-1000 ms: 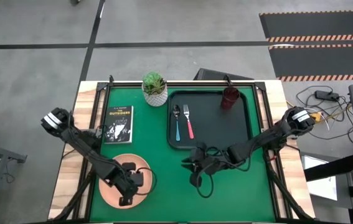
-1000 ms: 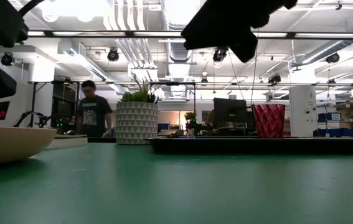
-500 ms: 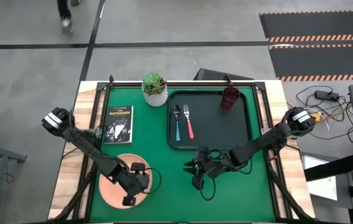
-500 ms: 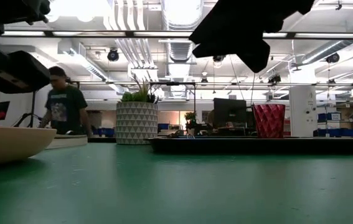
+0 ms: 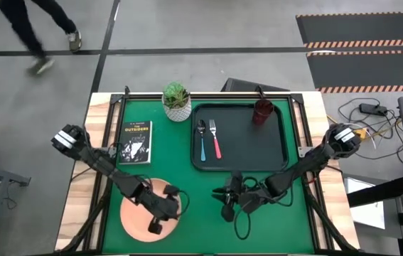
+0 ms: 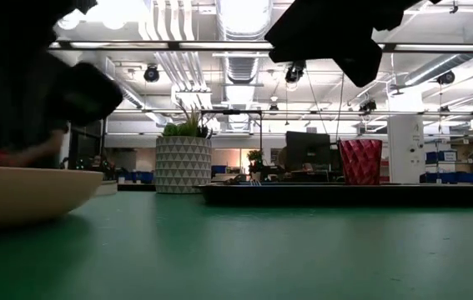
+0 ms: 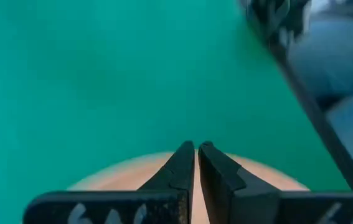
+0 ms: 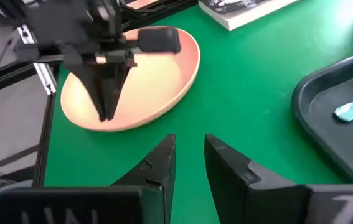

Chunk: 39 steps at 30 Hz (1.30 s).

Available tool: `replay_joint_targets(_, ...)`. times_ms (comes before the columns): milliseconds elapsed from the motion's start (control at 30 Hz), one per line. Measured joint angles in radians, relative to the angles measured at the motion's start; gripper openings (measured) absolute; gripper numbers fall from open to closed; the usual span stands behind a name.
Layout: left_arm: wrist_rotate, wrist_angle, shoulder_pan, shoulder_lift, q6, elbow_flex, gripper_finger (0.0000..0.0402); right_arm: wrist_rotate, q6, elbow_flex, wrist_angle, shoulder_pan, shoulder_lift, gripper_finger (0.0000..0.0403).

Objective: Pick and place plate/cup/fork/spoon on tray
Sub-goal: Put the orange plate on the black tray to the right of the pink fork

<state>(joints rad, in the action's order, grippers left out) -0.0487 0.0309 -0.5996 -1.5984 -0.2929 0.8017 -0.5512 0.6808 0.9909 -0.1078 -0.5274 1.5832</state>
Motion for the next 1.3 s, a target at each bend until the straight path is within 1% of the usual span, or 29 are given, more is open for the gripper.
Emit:
replay_joint_targets(100, -0.015, 0.053, 0.019, 0.01, 0.048, 0.007, 0.0005, -0.002, 0.024, 0.0, -0.048, 0.002, 0.029, 0.0075)
replay_joint_targets(233, -0.017, 0.003, 0.023, 0.053, 0.037, 0.011, 0.0005, -0.002, 0.018, 0.004, -0.175, 0.008, 0.098, 0.0088)
replay_joint_targets(300, -0.016, -0.04, 0.016, 0.091, 0.016, 0.011, 0.0005, -0.001, 0.018, 0.032, -0.182, 0.015, 0.135, 0.0098)
replay_joint_targets(367, -0.017, -0.094, 0.008, 0.134, 0.007, 0.012, 0.0005, 0.0, 0.008, 0.075, -0.181, 0.029, 0.174, 0.0109)
replay_joint_targets(433, -0.024, -0.144, 0.0, 0.184, 0.002, 0.009, 0.0005, 0.0, -0.038, 0.13, -0.182, 0.043, 0.217, 0.012)
replay_joint_targets(600, -0.128, -0.193, -0.024, 0.323, 0.011, -0.01, 0.0005, 0.002, -0.223, 0.273, -0.178, 0.069, 0.32, 0.0146)
replay_joint_targets(700, -0.185, -0.215, -0.043, 0.403, 0.011, -0.029, 0.0005, 0.008, -0.292, 0.358, -0.174, 0.087, 0.378, 0.0158)
replay_joint_targets(767, -0.199, -0.199, -0.053, 0.446, 0.014, -0.04, 0.0005, 0.009, -0.325, 0.418, -0.147, 0.104, 0.416, 0.0165)
replay_joint_targets(900, -0.216, -0.188, -0.063, 0.529, 0.02, -0.08, 0.0005, 0.009, -0.342, 0.524, -0.06, 0.14, 0.486, 0.0173)
replay_joint_targets(1033, -0.231, -0.188, -0.062, 0.589, 0.014, -0.109, 0.0005, 0.014, -0.344, 0.588, -0.021, 0.175, 0.545, 0.0176)
replay_joint_targets(1133, -0.241, -0.187, -0.062, 0.62, 0.014, -0.122, 0.0005, 0.05, -0.336, 0.614, -0.021, 0.201, 0.582, 0.0174)
replay_joint_targets(1300, -0.246, -0.178, -0.062, 0.651, 0.031, -0.157, 0.0005, 0.056, -0.282, 0.625, -0.022, 0.233, 0.618, 0.0174)
